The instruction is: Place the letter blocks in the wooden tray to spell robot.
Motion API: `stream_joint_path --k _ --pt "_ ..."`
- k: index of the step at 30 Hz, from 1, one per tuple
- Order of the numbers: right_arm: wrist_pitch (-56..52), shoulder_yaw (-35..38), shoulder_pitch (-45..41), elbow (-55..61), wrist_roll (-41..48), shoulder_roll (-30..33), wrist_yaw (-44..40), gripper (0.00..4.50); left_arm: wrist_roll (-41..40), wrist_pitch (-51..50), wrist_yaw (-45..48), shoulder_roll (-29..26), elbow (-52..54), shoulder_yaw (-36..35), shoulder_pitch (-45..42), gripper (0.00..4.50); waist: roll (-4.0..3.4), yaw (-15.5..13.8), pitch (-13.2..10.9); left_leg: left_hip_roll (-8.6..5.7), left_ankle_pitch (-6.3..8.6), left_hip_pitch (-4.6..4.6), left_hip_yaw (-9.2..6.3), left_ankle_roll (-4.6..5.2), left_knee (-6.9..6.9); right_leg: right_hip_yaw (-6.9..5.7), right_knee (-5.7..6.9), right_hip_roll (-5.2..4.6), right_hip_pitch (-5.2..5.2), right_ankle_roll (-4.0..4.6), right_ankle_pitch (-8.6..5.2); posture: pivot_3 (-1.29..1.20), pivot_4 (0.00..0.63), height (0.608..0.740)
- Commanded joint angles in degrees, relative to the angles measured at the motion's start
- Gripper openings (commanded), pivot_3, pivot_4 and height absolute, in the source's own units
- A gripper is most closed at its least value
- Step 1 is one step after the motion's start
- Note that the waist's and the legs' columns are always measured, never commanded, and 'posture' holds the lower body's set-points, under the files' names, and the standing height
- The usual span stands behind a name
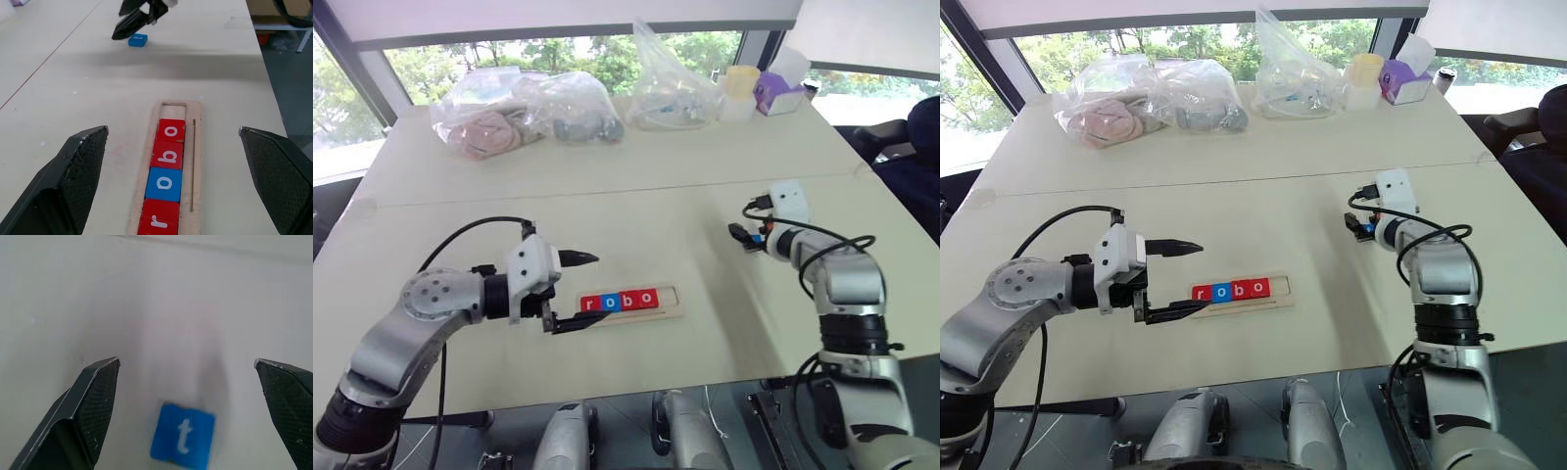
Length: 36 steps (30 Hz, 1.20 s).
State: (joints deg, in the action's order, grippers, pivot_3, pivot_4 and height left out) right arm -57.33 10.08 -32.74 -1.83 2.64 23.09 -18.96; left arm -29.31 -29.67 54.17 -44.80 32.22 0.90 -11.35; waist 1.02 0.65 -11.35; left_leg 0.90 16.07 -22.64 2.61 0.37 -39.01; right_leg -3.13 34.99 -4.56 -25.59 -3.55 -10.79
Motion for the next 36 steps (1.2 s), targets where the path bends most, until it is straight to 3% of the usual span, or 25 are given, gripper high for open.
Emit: stream_joint_path --k 1,15,18,23,26,32,36 --pt "-3.8 2.6 -0.2 4.4 0.4 -1.5 4.3 4.45 -0.5 0.8 0.4 -0.2 0.8 -0.6 -0.6 4.50 -0.01 0.0 0.0 0.00 0.00 0.00 0.00 0.00 0.00 0.00 0.00 -0.01 0.00 -0.01 0.00 0.00 0.150 0.740" --pt "-13.1 5.5 2.4 8.7 3.1 -5.4 10.3 4.45 -0.6 0.3 0.4 -0.4 1.0 -0.9 -0.8 4.50 -0.01 0.0 0.0 -0.02 0.01 -0.08 -0.06 0.01 0.00 -0.02 -0.03 0.00 -0.04 -0.03 -0.02 0.00 0.150 0.740" --pt "-13.2 6.1 2.1 8.2 3.7 -5.9 10.8 3.67 -0.6 0.2 0.2 -0.1 0.9 -0.7 -1.2 4.50 -0.01 0.1 0.0 -0.02 0.01 -0.08 -0.07 0.01 0.00 -0.02 -0.03 0.00 -0.04 -0.03 -0.02 0.00 0.150 0.740" --pt "-13.7 6.4 1.8 8.0 4.7 -6.2 11.1 1.20 -0.6 0.2 0.2 0.1 0.8 -0.5 -1.4 4.50 -0.01 0.1 0.0 -0.02 0.01 -0.08 -0.07 0.01 0.00 -0.02 -0.03 0.00 -0.04 -0.04 -0.03 0.00 0.150 0.740" --pt "-17.0 6.9 2.6 11.4 5.7 -6.6 11.1 1.20 -0.6 0.2 0.3 0.1 0.7 -0.4 -1.5 4.50 -0.01 0.1 0.0 -0.02 0.01 -0.08 -0.08 0.01 0.01 -0.03 -0.03 0.00 -0.04 -0.04 -0.03 0.00 0.150 0.740" --pt "-34.0 7.1 7.8 32.1 9.5 -10.7 10.4 1.20 -0.5 0.5 0.6 0.0 0.4 -0.5 -1.4 4.50 -0.02 0.0 0.0 -0.01 -0.01 -0.70 -0.16 0.02 0.02 -0.04 0.08 0.04 -0.71 -0.05 0.00 0.00 0.150 0.740" --pt "-35.2 7.6 11.4 39.4 10.8 -14.9 12.8 1.20 -0.5 0.5 0.7 -0.1 0.4 -0.5 -1.2 4.50 -0.02 0.1 0.0 -0.01 0.00 -0.75 -0.14 0.03 0.01 -0.04 0.10 0.06 -0.80 -0.09 0.05 0.00 0.150 0.740"
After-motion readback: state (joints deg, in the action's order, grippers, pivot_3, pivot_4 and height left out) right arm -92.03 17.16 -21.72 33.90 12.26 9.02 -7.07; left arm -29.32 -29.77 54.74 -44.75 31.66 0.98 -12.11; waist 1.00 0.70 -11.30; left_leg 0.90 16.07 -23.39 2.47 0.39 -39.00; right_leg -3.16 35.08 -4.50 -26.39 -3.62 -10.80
